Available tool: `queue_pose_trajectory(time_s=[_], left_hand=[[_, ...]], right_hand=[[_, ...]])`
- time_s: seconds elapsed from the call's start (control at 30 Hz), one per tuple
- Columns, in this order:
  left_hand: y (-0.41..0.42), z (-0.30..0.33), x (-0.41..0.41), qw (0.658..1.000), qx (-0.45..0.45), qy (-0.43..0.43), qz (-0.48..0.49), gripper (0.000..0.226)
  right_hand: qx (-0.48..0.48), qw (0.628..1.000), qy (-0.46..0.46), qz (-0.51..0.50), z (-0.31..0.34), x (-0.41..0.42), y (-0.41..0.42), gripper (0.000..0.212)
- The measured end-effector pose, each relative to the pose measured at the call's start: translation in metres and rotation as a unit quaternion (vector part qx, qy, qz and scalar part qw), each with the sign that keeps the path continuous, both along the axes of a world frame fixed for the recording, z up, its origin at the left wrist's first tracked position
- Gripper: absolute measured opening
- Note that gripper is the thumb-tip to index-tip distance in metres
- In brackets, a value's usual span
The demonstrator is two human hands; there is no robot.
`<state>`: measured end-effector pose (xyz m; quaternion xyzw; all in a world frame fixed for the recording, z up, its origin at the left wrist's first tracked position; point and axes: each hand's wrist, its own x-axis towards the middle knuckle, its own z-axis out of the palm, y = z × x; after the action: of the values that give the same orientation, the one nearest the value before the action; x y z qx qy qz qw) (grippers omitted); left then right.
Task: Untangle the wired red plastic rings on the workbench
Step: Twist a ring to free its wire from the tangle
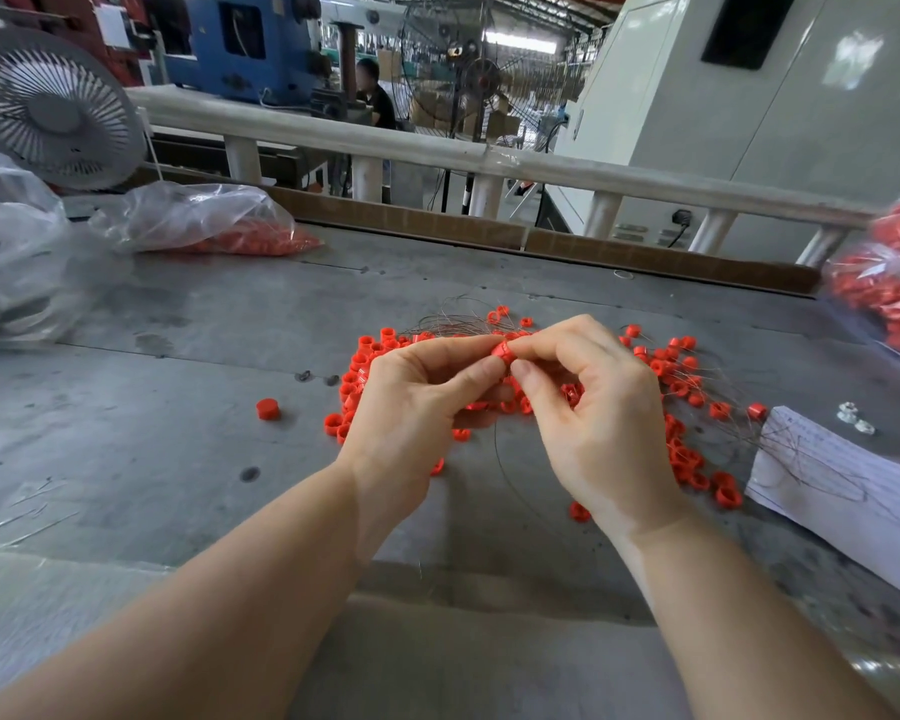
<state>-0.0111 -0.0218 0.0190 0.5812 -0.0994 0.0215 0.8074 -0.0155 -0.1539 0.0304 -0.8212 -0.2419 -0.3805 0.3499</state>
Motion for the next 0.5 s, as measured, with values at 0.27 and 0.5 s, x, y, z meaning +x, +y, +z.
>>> queue_pose_trajectory(time_s=[0.27,0.5], left_hand=[[-0.0004,-0.0001,0.001,1.0,0.01,-0.014,-0.004,0.019],[-0.0011,0.0014,-0.0015,1.0,-0.002,-0.03,-0.004,0.014]], right_hand=[[0.034,0.999,0.021,0.002,0.0003,0.0018,-0.0023,0.006],[0.018,1.0,0.008,-0.023,0.001,-0.0004,-0.0007,0.006]])
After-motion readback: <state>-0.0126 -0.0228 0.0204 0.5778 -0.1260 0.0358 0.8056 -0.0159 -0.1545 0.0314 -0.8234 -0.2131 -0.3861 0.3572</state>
